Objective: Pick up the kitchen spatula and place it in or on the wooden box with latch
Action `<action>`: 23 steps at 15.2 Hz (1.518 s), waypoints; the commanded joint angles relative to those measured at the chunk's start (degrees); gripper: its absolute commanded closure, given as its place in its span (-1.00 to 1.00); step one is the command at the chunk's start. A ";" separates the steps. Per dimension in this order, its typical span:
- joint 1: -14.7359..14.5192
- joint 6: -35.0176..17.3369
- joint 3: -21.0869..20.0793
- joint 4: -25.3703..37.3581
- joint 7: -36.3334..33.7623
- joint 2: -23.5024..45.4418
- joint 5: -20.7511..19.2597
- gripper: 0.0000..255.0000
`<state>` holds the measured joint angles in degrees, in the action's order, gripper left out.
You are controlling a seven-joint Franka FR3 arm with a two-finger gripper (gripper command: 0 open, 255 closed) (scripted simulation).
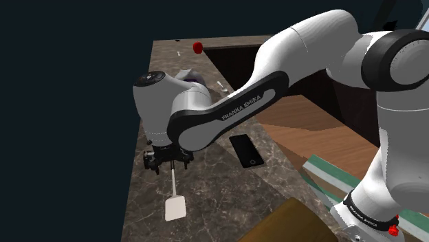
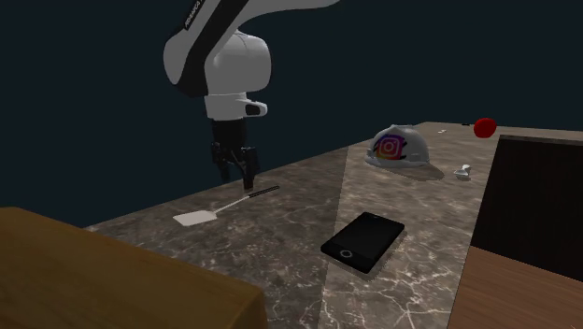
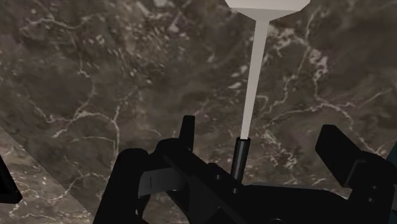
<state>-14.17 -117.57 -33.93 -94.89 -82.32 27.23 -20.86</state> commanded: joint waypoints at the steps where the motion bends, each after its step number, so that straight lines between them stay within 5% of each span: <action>1: -0.39 -0.97 0.34 -0.17 -0.64 0.92 -0.61 -1.00; 13: -0.68 -3.56 1.07 -1.34 -1.35 2.58 -1.80 -1.00; 14: -0.68 -3.56 1.07 -1.34 -1.35 2.58 -1.80 1.00; 23: -0.68 -3.57 1.07 -1.35 -1.36 2.57 -1.80 1.00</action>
<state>-14.85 -121.14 -32.86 -96.24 -83.68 29.80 -22.66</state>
